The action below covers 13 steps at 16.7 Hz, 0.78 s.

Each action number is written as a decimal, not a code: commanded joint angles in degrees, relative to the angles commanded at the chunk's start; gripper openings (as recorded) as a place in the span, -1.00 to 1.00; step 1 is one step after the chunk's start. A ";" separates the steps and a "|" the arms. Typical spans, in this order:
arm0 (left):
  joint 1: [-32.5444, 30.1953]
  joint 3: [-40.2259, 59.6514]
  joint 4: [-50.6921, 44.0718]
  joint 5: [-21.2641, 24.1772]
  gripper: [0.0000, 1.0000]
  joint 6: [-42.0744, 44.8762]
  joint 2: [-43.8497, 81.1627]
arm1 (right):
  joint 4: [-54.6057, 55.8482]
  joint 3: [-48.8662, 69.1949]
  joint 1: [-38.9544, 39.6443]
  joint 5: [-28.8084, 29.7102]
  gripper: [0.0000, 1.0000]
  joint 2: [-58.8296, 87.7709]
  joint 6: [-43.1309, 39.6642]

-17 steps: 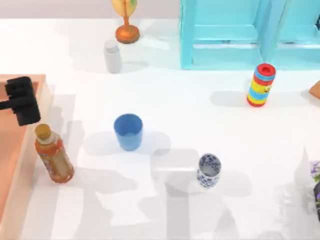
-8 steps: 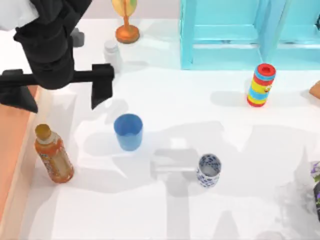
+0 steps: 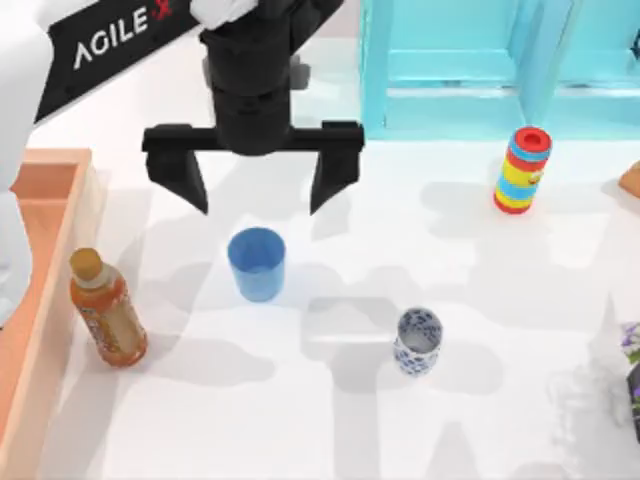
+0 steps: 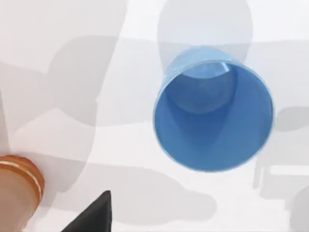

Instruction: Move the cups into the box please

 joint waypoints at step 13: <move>-1.32 -2.40 5.99 1.19 1.00 -0.39 2.64 | 0.00 0.00 0.00 0.00 1.00 0.00 0.00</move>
